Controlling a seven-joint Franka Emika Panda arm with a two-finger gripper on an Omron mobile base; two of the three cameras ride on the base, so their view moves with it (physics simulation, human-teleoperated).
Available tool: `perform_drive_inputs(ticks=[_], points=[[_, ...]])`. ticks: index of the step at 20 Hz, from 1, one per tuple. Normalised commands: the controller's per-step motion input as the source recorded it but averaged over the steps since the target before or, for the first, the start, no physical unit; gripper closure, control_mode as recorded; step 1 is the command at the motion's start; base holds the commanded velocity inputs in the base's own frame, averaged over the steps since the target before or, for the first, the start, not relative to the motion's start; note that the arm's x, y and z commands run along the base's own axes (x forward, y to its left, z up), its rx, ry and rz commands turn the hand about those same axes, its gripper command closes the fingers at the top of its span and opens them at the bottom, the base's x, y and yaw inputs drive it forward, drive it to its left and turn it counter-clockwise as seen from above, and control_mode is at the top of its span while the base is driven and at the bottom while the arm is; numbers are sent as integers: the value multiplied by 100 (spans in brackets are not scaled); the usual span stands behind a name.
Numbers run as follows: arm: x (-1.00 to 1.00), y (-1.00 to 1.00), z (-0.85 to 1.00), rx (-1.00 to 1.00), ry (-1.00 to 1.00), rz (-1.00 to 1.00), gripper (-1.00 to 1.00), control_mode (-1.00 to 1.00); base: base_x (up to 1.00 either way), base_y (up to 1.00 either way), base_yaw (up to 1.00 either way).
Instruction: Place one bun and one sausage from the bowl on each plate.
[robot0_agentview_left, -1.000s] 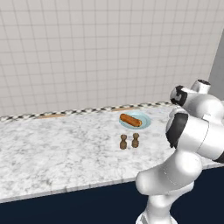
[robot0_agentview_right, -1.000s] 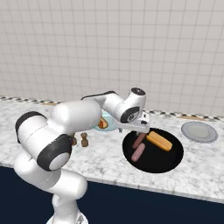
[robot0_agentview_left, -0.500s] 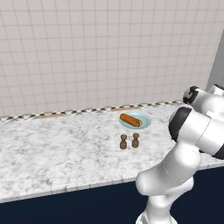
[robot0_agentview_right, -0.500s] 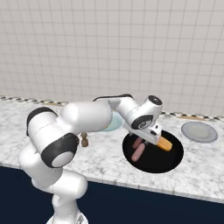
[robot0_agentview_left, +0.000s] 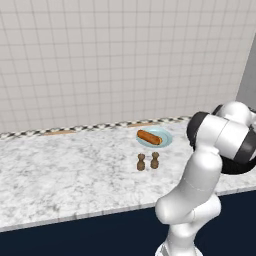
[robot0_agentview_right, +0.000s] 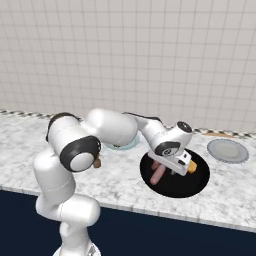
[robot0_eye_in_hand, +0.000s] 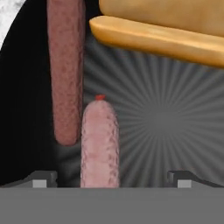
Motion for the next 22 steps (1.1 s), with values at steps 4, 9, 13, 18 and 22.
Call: perform_drive_inputs(ticks=[4, 9, 13, 18, 22], points=[[-4, 18, -35, 0, 0, 8, -100, -100, 0, 0, 0], [-18, 25, -10, 0, 0, 11, -100, -100, 0, 0, 0], [0, 5, -11, 0, 0, 5, -100, -100, 0, 0, 0], [0, 6, -35, 0, 1, 7, -100, -100, 0, 0, 0], [0, 1, -18, 0, 1, 4, 100, -100, 0, 0, 0]])
